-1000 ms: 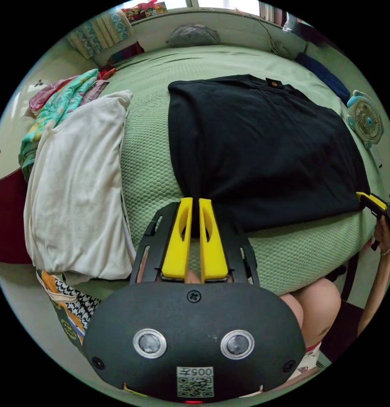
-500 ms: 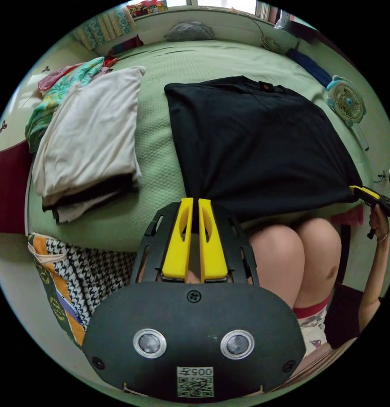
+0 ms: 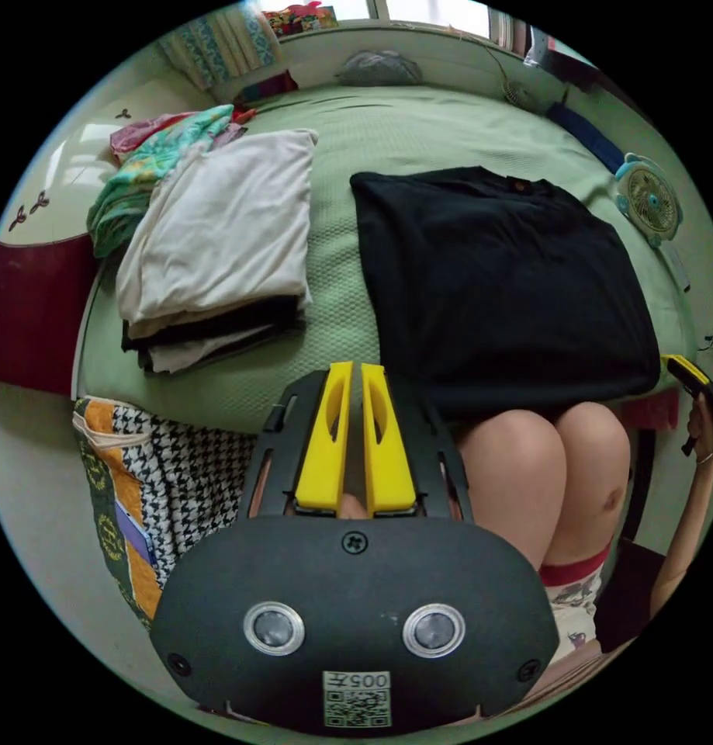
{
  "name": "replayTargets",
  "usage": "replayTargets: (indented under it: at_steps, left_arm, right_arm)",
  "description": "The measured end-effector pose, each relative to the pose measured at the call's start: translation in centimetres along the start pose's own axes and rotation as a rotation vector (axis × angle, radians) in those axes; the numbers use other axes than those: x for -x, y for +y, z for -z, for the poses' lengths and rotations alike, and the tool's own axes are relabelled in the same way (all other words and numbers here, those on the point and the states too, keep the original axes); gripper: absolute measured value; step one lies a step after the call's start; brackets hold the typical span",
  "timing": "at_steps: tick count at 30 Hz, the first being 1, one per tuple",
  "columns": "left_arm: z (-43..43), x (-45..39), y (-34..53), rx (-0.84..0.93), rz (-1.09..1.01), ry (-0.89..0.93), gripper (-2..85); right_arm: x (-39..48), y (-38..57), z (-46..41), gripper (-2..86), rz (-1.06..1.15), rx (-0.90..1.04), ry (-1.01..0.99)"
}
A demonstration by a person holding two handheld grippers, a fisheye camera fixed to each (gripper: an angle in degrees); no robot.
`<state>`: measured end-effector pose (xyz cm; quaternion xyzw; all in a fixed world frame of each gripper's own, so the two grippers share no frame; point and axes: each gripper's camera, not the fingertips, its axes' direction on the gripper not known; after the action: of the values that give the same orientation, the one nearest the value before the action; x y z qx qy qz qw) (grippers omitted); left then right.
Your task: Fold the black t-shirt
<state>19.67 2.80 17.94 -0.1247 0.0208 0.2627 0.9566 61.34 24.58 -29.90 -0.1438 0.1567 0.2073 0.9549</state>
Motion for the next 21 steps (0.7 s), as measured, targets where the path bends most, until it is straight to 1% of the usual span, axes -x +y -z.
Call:
replayTargets:
  at_steps: [4,8,13,15,19,21]
  left_arm:
    - [-0.8,-0.2,-4.5,-0.056,-0.023,0.017,6.2]
    - [-2.3,0.6,-9.4,-0.065,-0.014,0.112,8.5]
    - [-4.9,1.1,-13.9,-0.045,-0.001,0.128,11.6]
    - [-5.8,0.9,-15.1,-0.027,-0.005,0.121,11.5]
    - [-6.9,0.1,-16.3,0.014,-0.002,0.114,10.9]
    - [-6.4,-0.4,-16.0,-0.007,-0.024,0.113,10.3]
  right_arm:
    - [0.4,-3.7,0.1,11.8,0.006,-0.108,-0.048]
    - [0.4,-9.1,-2.3,12.0,-0.023,-0.114,-0.06]
    - [-0.3,-14.3,-6.3,11.7,-0.09,-0.032,-0.065]
    - [-0.2,-15.7,-8.0,10.5,-0.109,0.001,-0.038]
    - [1.6,-16.0,-9.0,7.7,-0.033,0.011,0.008]
    - [2.4,-15.4,-8.6,3.1,-0.009,-0.023,0.033]
